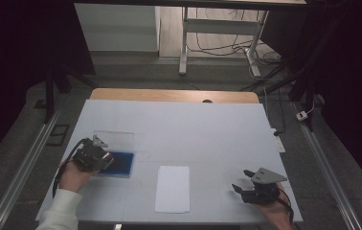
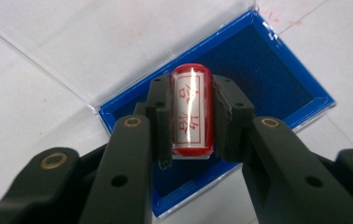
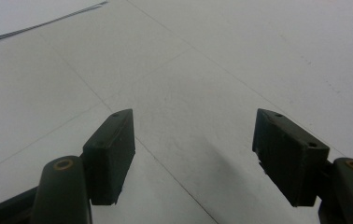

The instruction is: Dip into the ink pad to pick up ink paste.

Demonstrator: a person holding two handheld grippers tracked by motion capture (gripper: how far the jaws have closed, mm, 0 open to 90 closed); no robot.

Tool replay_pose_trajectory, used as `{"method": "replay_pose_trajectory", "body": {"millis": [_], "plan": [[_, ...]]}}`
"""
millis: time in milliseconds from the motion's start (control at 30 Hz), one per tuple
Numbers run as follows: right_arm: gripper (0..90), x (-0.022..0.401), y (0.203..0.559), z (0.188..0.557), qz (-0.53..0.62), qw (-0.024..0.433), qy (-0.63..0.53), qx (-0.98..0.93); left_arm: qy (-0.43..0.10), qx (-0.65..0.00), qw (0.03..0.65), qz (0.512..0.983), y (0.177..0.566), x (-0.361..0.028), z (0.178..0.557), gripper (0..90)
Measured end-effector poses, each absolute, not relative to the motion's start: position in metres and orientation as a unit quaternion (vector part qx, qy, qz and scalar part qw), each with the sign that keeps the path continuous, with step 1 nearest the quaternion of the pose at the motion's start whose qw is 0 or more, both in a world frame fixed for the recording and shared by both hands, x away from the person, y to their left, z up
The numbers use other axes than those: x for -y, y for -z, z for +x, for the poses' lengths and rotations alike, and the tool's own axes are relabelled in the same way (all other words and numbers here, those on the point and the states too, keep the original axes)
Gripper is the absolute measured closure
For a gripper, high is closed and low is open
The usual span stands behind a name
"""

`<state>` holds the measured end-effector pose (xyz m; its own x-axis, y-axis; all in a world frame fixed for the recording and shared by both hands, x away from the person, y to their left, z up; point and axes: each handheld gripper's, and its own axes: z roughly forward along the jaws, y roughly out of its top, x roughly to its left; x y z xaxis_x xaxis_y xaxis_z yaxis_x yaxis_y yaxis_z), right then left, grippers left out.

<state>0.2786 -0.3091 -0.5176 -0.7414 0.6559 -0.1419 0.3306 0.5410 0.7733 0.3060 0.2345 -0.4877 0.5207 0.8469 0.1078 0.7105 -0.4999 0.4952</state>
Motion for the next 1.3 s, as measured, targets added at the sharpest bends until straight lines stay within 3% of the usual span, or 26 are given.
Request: {"method": "replay_pose_trajectory", "body": {"millis": [1300], "plan": [[29.2,0.3073,0.5159,0.2788,0.285,0.215,-0.383,-0.852,-0.181,-0.453,0.208,0.847,0.4938,-0.2351,0.3035,69.9]]}}
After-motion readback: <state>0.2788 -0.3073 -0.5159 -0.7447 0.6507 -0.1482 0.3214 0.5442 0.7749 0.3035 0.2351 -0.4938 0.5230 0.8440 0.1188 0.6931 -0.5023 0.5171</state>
